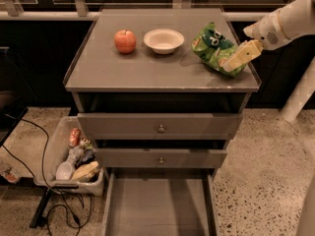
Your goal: Place green rice chip bag into bottom drawer
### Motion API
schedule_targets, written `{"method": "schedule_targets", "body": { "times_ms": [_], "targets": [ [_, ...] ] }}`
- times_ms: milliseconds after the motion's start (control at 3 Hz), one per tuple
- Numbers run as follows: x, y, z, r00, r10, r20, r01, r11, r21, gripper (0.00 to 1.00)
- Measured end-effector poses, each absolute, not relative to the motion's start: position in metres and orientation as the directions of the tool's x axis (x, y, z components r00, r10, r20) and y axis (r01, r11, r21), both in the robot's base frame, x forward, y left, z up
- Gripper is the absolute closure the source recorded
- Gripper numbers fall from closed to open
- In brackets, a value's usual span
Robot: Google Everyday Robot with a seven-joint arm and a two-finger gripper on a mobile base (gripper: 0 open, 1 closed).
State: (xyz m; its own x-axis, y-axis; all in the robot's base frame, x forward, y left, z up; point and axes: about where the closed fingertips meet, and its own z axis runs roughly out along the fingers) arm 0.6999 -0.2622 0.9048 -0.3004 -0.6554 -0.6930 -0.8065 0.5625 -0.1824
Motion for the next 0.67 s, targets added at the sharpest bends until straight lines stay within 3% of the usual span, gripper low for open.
{"method": "schedule_targets", "body": {
  "times_ms": [667],
  "targets": [
    [0.724, -0.249, 0.891, -0.335, -0.572, -0.748, -0.805, 0.586, -0.088, 0.0]
  ]
}}
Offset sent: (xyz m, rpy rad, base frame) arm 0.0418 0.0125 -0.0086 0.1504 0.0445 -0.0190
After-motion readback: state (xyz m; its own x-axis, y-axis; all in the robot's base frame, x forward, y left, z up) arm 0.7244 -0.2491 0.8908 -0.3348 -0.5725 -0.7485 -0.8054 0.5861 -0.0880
